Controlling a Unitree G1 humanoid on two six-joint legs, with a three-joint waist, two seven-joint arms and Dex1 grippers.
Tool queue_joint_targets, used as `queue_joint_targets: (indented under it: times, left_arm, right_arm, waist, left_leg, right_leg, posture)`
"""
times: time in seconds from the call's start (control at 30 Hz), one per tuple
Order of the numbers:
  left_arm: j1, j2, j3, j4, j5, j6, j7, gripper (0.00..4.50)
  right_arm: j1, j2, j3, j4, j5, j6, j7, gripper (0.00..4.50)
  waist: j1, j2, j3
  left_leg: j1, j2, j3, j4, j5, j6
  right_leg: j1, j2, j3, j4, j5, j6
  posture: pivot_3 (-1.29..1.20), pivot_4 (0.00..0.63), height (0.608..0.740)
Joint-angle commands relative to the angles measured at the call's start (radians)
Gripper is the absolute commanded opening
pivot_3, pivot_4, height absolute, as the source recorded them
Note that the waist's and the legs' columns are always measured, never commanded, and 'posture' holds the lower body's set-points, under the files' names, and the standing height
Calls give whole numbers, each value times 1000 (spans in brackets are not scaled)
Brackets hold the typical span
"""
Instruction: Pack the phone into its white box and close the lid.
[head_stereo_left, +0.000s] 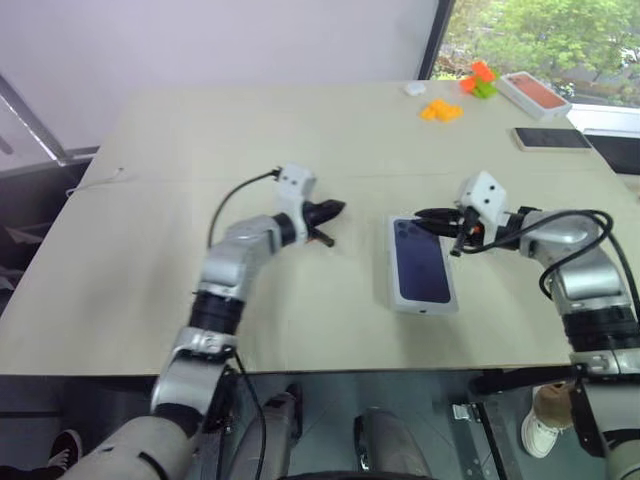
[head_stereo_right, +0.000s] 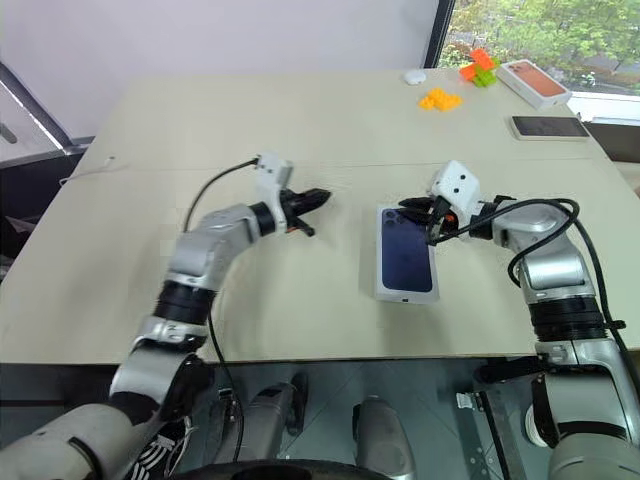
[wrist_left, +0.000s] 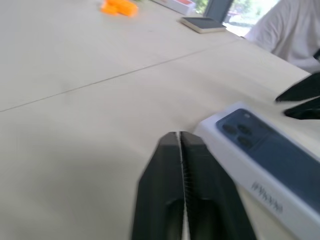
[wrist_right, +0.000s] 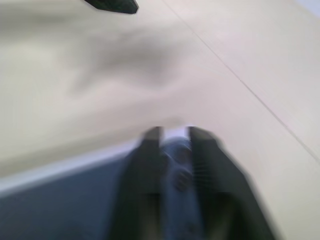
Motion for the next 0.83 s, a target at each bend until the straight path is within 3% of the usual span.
queue_joint_targets:
  times: [0.03, 0.13, 0.17, 0.3, 0.47, 0.83]
  left_arm:
    - [49, 98, 77, -168, -74, 57, -39, 2323]
    - [112, 210, 139, -230, -113, 83, -75, 3842]
    - [127, 236, 154, -242, -128, 92, -86, 4371]
    - [191, 325, 228, -263, -196, 111, -133, 4442]
    - [397, 491, 309, -268, -195, 55, -243, 4442]
    - [585, 600, 439, -252, -225, 0, -311, 4442]
  right_arm:
    - [-49, -33, -52, 5, 31, -45, 49, 2950]
    - [-73, -69, -53, 85, 12, -88, 90, 4478]
    - [-80, -77, -53, 100, 13, -92, 100, 4500]
    - [-93, -109, -48, 161, 1, -132, 141, 4500]
    - [-44, -138, -56, 139, 5, -160, 186, 4500]
    - [-34, -165, -61, 191, -11, -193, 200, 4500]
  waist:
    - [2, 0, 0]
    - [9, 0, 0]
    - [8, 0, 0]
    - [6, 0, 0]
    - [0, 0, 0]
    - [3, 1, 0]
  left_leg:
    - [0, 0, 0, 0, 0, 0]
    - [1, 0, 0, 2, -2, -2]
    - [2, 0, 0, 2, -2, -2]
    - [1, 0, 0, 1, -2, -2]
    - [0, 0, 4, -8, -2, -2]
    - [-1, 1, 5, -12, -1, -4]
  right_leg:
    - [0, 0, 0, 0, 0, 0]
    - [0, -1, 0, 0, 0, -1]
    - [0, -1, 0, -2, 0, -2]
    - [-1, -2, 1, -5, -2, -6]
    - [-8, -2, 6, -5, 0, -2]
    - [-12, -3, 8, -5, -2, -8]
  posture:
    - [0, 150, 740]
    - [0, 150, 740]
    - [0, 150, 740]
    - [0, 150, 740]
    - [0, 150, 740]
    - [0, 150, 740]
